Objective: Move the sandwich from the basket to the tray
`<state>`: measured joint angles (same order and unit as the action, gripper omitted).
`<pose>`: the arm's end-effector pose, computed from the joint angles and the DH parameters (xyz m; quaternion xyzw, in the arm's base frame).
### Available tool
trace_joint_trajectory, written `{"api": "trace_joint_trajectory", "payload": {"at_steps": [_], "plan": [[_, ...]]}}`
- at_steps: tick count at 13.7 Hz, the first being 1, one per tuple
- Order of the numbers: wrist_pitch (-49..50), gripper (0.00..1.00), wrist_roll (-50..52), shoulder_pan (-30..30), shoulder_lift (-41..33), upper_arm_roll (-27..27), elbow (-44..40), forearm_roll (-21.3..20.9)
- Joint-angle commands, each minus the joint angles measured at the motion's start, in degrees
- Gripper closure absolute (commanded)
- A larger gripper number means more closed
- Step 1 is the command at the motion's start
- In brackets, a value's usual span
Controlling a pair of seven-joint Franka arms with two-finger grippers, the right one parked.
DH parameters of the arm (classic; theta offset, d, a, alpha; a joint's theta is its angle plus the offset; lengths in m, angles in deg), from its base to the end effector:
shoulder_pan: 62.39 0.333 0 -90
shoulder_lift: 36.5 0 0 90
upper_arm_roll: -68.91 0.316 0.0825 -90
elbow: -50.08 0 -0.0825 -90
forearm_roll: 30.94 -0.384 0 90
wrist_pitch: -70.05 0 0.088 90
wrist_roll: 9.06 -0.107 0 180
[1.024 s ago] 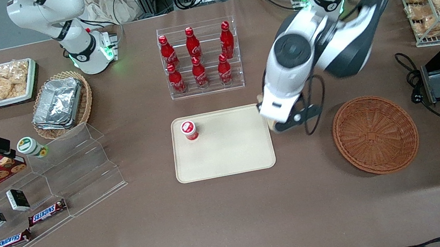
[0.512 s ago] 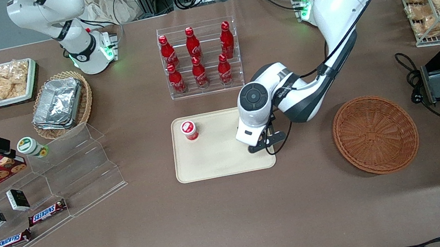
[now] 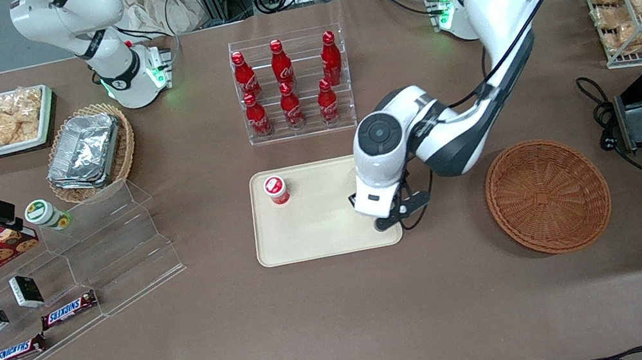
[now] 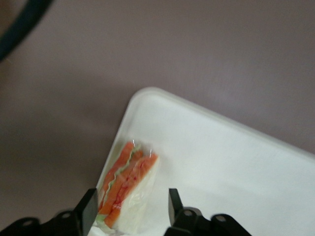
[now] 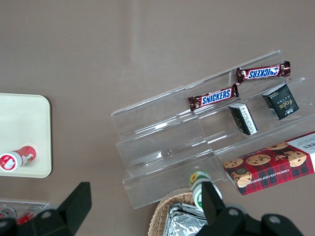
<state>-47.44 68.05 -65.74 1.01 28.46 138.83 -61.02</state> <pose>0.5705 -0.3981 0.3351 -0.9748 -0.2210 -0.0310 0.0057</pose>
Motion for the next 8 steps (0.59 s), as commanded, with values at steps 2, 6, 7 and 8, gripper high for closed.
{"api": "trace_joint_trajectory", "payload": {"at_steps": [2,6,7,8], "plan": [[4.54,0.00,1.30,7.64,-13.31,-0.76,1.60,5.00],[7.09,0.00,-7.80,15.72,-20.26,-0.76,1.51,13.01],[8.40,0.00,-12.20,17.48,-21.58,-0.76,1.51,15.12],[9.55,0.00,-16.68,19.68,-22.38,-0.76,1.51,16.53]]}}
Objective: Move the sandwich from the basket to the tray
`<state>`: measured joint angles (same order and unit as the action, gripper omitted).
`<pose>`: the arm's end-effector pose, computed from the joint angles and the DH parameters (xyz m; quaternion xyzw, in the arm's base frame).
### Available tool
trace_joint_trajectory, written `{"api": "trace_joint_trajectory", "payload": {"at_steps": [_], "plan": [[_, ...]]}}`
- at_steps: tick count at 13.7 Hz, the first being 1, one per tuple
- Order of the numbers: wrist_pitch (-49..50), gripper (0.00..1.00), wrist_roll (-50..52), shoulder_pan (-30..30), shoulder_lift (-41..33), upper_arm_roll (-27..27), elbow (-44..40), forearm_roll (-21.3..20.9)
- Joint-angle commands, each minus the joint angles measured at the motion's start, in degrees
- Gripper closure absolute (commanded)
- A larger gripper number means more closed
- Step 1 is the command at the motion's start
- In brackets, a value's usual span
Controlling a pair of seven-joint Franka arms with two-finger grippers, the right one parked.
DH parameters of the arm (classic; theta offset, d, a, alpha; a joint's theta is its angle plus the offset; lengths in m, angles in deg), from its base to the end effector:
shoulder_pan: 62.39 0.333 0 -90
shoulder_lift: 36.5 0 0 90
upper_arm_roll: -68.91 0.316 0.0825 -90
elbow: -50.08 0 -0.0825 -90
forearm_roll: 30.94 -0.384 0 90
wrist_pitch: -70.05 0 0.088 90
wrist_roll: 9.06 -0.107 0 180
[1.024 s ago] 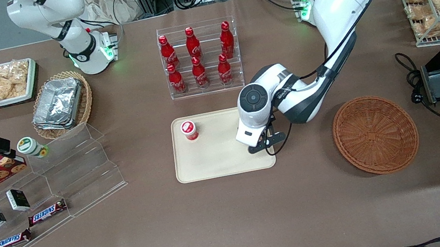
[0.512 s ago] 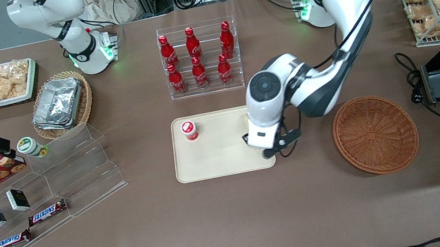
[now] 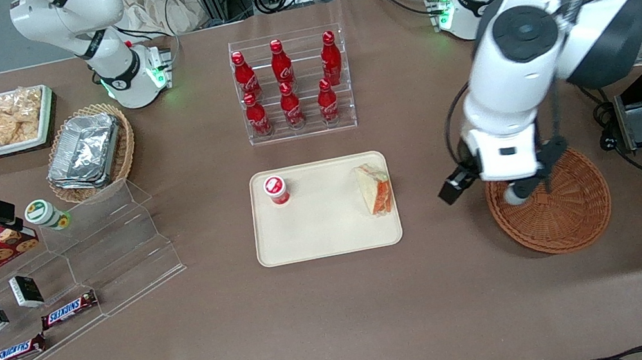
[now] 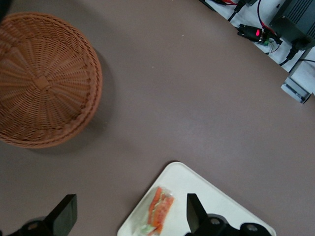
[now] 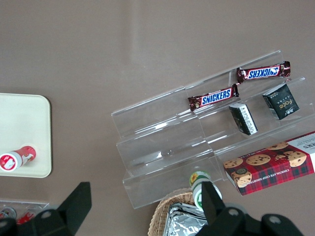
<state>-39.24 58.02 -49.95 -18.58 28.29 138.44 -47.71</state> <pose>0.6066 -0.2396 0.5197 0.9469 0.3122 0.0740 0.0202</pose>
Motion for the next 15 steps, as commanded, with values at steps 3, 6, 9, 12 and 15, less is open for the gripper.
{"api": "trace_joint_trajectory", "payload": {"at_steps": [3,6,9,12,15], "plan": [[4.87,0.00,-21.41,10.12,-4.55,-0.60,1.90,5.77],[8.04,0.00,-34.08,10.94,-6.22,3.76,1.72,7.53],[9.36,0.00,-45.24,2.70,-9.21,17.54,2.16,11.82],[11.99,0.00,-55.36,-6.79,-12.11,31.88,2.95,15.17],[11.57,0.00,-62.06,-14.89,-17.55,43.50,8.38,17.55]]}}
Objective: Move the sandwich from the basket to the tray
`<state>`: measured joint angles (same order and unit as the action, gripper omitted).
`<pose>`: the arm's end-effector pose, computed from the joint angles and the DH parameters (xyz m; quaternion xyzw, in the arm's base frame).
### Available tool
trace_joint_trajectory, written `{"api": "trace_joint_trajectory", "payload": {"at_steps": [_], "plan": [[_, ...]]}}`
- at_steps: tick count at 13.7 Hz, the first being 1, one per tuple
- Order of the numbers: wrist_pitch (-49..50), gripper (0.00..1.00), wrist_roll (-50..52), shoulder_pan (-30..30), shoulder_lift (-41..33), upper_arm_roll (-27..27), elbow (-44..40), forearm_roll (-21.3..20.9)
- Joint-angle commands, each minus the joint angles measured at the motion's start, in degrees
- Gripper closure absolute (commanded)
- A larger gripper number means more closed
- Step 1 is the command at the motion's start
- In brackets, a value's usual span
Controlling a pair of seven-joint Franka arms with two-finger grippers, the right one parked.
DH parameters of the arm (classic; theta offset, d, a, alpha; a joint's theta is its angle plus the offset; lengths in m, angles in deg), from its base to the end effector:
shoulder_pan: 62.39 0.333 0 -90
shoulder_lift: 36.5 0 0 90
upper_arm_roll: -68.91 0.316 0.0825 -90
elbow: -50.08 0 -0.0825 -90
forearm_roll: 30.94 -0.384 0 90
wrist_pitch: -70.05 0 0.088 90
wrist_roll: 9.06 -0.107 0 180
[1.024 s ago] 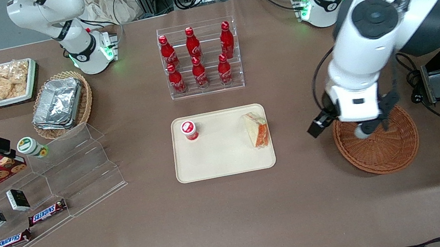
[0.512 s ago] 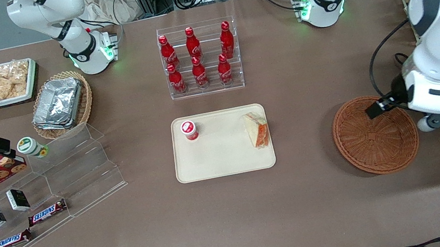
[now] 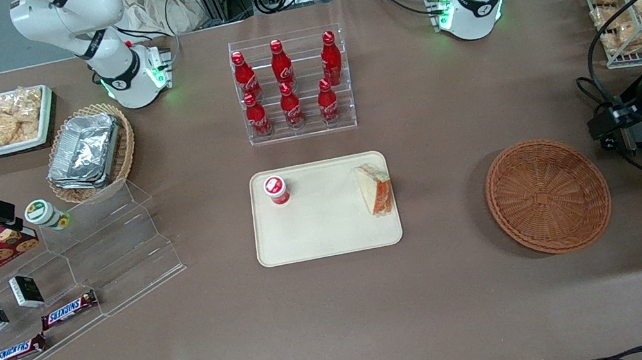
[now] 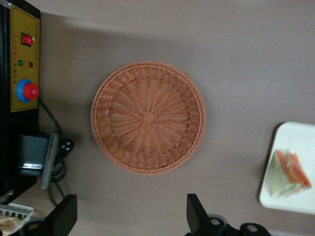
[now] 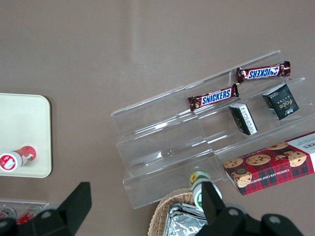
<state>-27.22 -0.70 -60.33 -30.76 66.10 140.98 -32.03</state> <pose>0.5938 -0.0047 0.5708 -0.9978 -0.0653 -0.0061 0.0065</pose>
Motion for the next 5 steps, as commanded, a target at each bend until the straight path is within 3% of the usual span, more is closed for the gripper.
{"api": "trace_joint_trajectory", "payload": {"at_steps": [1,5], "plan": [[-0.90,0.00,-3.35,-5.05,-7.21,6.41,7.51,1.88],[1.91,0.00,-2.40,-5.41,-7.68,5.98,5.43,1.96]]}}
